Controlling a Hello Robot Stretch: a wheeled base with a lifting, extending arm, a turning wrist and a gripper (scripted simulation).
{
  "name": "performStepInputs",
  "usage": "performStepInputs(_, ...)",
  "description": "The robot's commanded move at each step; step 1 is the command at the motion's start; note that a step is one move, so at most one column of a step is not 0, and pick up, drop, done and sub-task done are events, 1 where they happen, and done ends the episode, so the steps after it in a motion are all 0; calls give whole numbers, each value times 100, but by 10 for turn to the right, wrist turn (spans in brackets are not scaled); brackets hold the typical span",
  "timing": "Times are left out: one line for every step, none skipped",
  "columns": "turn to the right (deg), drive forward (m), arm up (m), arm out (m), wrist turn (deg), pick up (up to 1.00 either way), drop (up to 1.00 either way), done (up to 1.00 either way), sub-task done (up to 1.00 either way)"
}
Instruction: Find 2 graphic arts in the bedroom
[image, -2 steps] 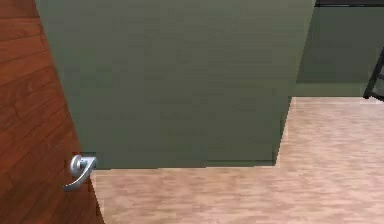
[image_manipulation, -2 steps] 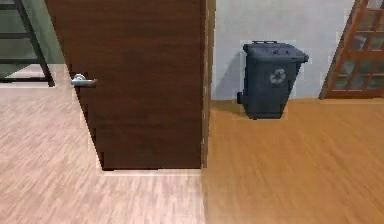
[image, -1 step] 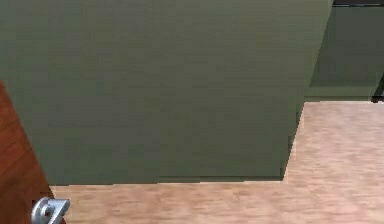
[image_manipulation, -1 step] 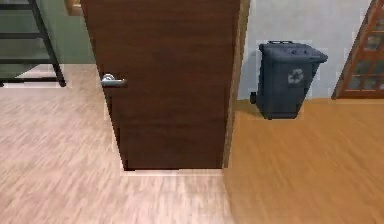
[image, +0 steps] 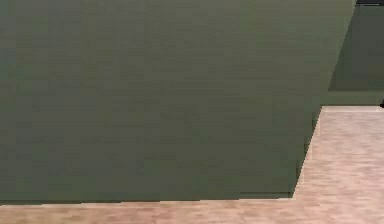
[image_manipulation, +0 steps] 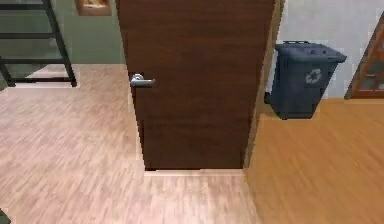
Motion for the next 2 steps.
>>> performStepInputs(450, 0, 0, 0, 0, 0, 0, 0, 0)
performStepInputs(450, 0, 0, 0, 0, 0, 0, 0, 0)
